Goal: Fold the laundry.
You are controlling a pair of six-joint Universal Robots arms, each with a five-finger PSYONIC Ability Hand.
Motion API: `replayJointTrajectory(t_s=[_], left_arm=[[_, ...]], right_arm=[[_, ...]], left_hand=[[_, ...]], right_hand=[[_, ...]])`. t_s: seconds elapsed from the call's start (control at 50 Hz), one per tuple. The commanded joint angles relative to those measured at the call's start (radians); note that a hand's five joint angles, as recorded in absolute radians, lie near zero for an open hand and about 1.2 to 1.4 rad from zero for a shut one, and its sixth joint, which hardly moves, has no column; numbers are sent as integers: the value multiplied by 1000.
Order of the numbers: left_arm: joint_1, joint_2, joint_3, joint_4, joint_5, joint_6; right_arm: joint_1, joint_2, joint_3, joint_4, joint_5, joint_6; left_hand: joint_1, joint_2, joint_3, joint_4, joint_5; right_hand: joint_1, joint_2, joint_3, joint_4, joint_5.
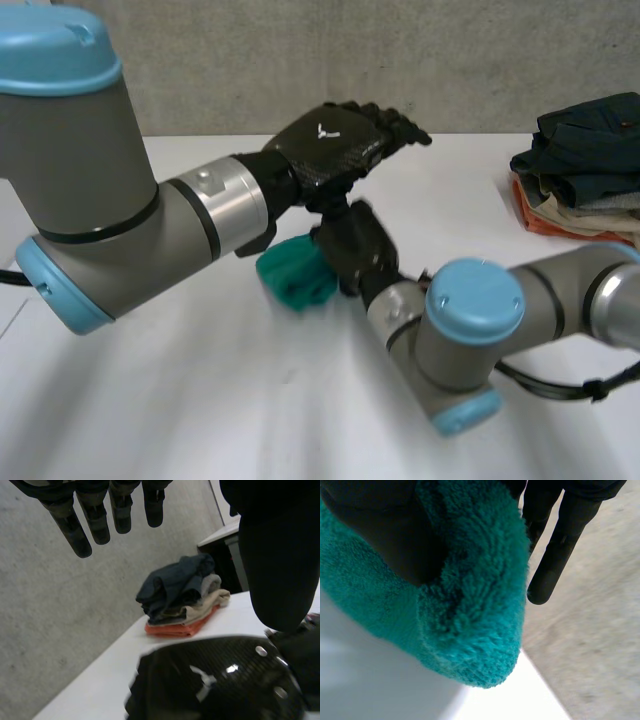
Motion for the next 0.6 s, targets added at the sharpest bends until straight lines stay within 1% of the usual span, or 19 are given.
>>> replayJointTrajectory(t_s=[0.02,0.12,0.14,0.18,0.2,0.22,0.26,0.28,0.34,0.4,0.42,0.48,0.5,0.56,0.58,0.6], left_arm=[[1,4,76,7,-20,-2],[4,28,115,51,-80,-27],[7,34,116,62,-87,-33],[7,45,116,82,-101,-50],[7,48,116,88,-103,-56],[7,50,115,91,-104,-62],[7,51,107,94,-104,-73],[5,51,106,94,-106,-74],[5,51,87,91,-107,-74],[2,51,60,96,-104,-74],[1,51,55,97,-104,-74],[-2,47,46,99,-104,-73],[-2,44,44,99,-104,-73],[-7,36,37,99,-106,-73],[-10,36,33,99,-104,-73],[-12,34,29,99,-104,-71]], right_arm=[[-94,-38,-153,-6,-4,4],[-200,-76,-294,-51,-10,67],[-247,-86,-331,-93,-13,111],[-298,-96,-363,-147,-17,159],[-326,-101,-377,-172,-22,182],[-388,-102,-401,-213,-31,221],[-451,-102,-409,-239,-48,245],[-511,-96,-420,-258,-62,258],[-594,-78,-437,-273,-88,272],[-675,-15,-451,-278,-137,280],[-711,20,-457,-278,-175,295],[-761,83,-457,-279,-258,329],[-797,132,-457,-278,-318,355],[-841,196,-442,-278,-396,381],[-869,233,-431,-272,-436,387],[-881,247,-426,-267,-453,386]], left_hand=[[5,-13,-16,-7,-28],[5,-13,-16,-7,-28],[5,-13,-16,-7,-28],[8,-10,-13,-5,-25],[8,-10,-13,-5,-25],[8,-10,-13,-5,-25],[8,-10,-13,-5,-25],[11,-7,-10,-2,-22],[8,-10,-13,-5,-25],[8,-10,-13,-5,-25],[8,-10,-13,-5,-25],[8,-10,-13,-5,-25],[8,-10,-13,-5,-25],[8,-10,-13,-5,-25],[8,-10,-13,-5,-25],[8,-10,-13,-5,-25]], right_hand=[[361,239,233,200,287],[361,239,233,200,287],[361,239,233,200,287],[361,239,233,200,287],[361,239,233,200,287],[361,239,233,200,287],[361,239,233,200,287],[361,239,233,200,287],[361,239,233,200,287],[361,239,233,200,287],[361,239,233,200,287],[361,239,233,200,287],[361,239,233,200,287],[361,239,233,200,287],[361,239,233,200,287],[361,239,233,200,287]])
